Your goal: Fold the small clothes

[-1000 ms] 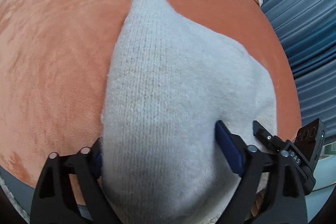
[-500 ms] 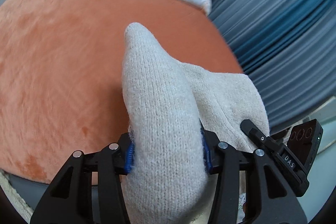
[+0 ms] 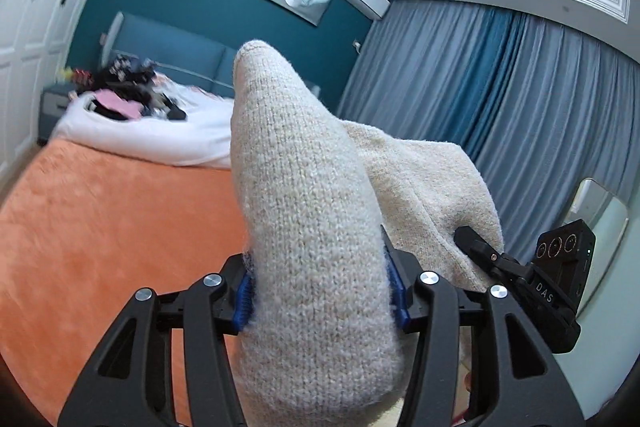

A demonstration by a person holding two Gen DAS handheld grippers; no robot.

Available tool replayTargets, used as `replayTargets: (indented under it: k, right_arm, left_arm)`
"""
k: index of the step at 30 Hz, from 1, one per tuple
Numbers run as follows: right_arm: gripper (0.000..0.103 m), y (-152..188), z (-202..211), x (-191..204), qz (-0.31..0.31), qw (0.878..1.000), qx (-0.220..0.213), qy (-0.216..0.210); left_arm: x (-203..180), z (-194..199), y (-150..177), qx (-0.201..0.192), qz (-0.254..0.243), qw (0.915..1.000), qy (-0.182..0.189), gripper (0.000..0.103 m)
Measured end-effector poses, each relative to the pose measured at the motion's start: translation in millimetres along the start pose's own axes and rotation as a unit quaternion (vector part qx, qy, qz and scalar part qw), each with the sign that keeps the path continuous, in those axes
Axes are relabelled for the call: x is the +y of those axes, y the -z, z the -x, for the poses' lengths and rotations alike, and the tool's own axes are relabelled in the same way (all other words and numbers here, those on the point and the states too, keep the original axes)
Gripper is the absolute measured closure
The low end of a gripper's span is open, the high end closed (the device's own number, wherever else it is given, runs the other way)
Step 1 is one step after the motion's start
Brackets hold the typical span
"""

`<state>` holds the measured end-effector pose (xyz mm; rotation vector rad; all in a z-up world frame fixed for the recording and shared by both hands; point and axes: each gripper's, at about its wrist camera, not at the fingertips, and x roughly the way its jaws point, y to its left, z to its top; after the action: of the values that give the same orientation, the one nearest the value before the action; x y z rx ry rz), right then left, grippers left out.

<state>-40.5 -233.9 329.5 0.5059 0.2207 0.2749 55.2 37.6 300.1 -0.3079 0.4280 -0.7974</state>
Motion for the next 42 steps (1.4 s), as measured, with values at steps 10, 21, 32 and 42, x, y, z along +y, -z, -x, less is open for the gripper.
replayTargets:
  k: [10, 21, 32, 42]
  right_arm:
    - [0.053, 215.8, -134.3, -170.7, -0.172, 0.93, 0.262, 0.193]
    - [0.018, 239.7, -168.8, -189.3, -0.186, 0.917, 0.305, 0.176]
    - [0.068, 206.4, -210.9, -151.4, -0.078, 0.943, 0.295, 0.136]
    - [0.056, 239.6, -177.7, -193.6, -0.123, 0.918, 0.306, 0.218]
  left_arm:
    - [212.8, -77.7, 160.5, 0.2, 0.154, 0.9427, -0.218, 0.037]
    - [263.4, -97.0, 203.3, 0.185, 0.273, 0.9237, -0.195, 0.009]
    - [256.8, -123.1, 193.8, 0.206, 0.263, 0.927, -0.171, 0.056]
    - [243.4, -130.5, 226.6, 0.237, 0.235, 0.9158, -0.224, 0.047]
